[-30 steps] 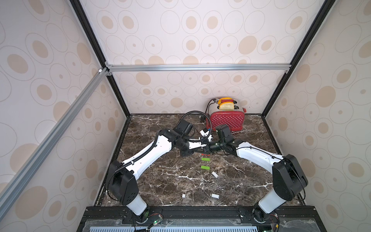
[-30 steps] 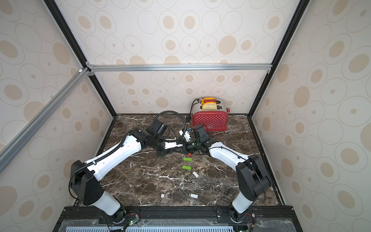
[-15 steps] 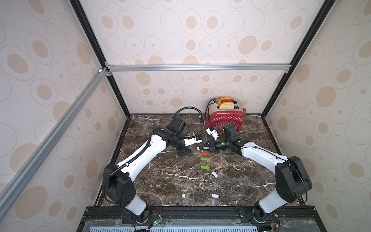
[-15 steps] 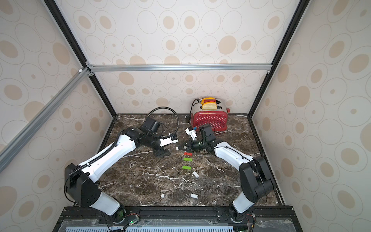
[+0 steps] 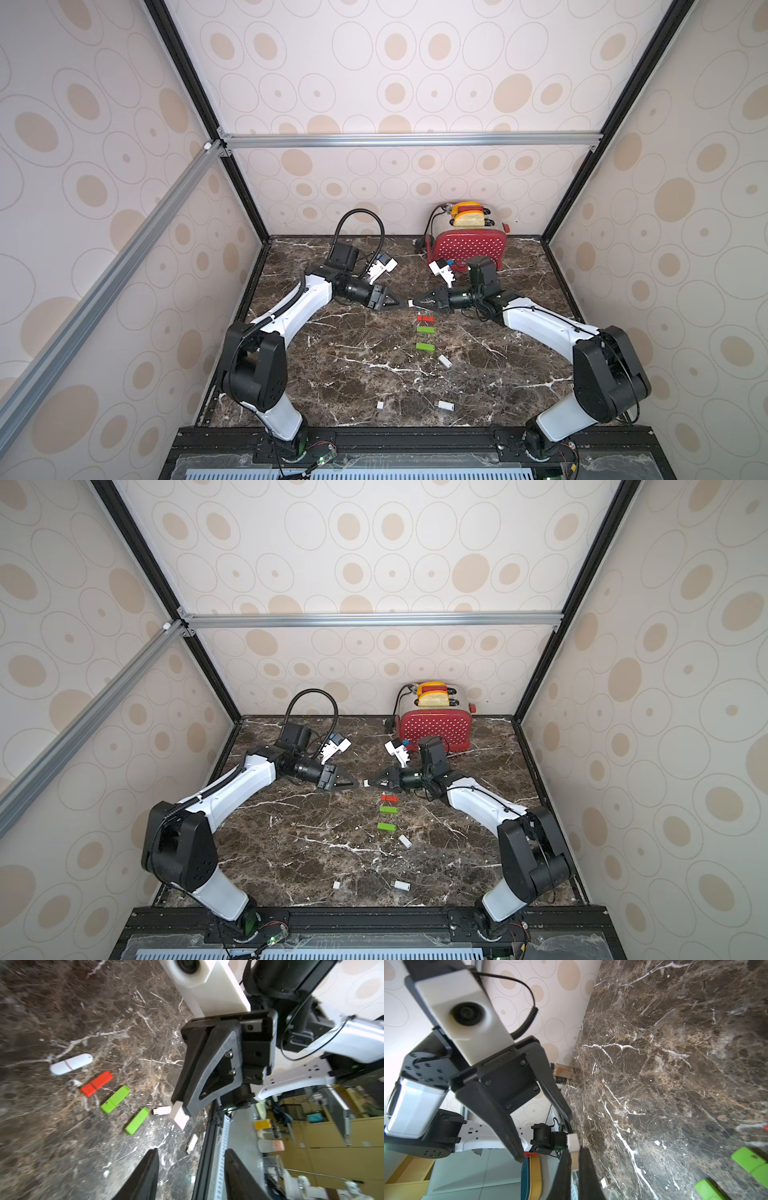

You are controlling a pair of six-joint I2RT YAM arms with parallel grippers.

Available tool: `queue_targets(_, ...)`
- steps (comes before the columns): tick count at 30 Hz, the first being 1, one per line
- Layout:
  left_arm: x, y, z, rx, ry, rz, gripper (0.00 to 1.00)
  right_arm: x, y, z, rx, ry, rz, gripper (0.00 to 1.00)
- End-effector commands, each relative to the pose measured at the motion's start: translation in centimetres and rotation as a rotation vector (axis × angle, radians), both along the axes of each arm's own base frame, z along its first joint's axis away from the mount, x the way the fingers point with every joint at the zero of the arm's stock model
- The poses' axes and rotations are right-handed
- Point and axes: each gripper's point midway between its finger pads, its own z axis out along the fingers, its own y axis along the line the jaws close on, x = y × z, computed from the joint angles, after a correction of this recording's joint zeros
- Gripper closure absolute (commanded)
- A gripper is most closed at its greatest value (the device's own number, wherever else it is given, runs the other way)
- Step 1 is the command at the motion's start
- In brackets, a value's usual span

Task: Close the usb drive cover
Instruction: Adjust the cover.

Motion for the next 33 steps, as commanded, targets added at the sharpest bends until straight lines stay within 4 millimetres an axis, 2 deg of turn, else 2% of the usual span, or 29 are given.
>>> queue_targets(1, 0.2, -0.7, 2.7, -0.144, 0.062, -0.041, 0.49, -0.3, 0.3, 2.1, 0.061, -0.027, 0.017, 0.95)
queue_targets(5, 0.3, -0.8, 3.0, -0.166, 0.074, -0.056, 0.51, -0.1, 0.6, 2.5, 0.082, -0.024, 0.014, 0.95)
queue_targets(9, 0.6, -0.9, 2.4, -0.152, 0.081, -0.046, 0.53, -0.1, 0.8, 2.8, 0.092, -0.027, 0.021, 0.95)
queue_targets(10, 0.6, -0.9, 2.3, -0.144, 0.078, -0.042, 0.53, -0.1, 0.8, 2.8, 0.092, -0.026, 0.020, 0.95)
queue_targets(12, 0.8, -0.8, 1.9, -0.130, 0.076, -0.032, 0.44, -0.2, 0.8, 2.8, 0.091, -0.025, 0.022, 0.95)
queue_targets(15, 0.9, -0.9, 2.1, -0.135, 0.074, -0.036, 0.43, -0.4, 1.0, 2.8, 0.091, -0.022, 0.030, 0.95)
queue_targets(19, 1.0, -1.0, 2.7, -0.151, 0.076, -0.047, 0.50, -0.5, 1.2, 2.8, 0.091, -0.020, 0.035, 0.95)
queue_targets(33, 0.6, -0.9, 2.9, -0.163, 0.074, -0.058, 0.77, -0.6, 1.2, 1.9, 0.075, -0.013, 0.035, 0.95)
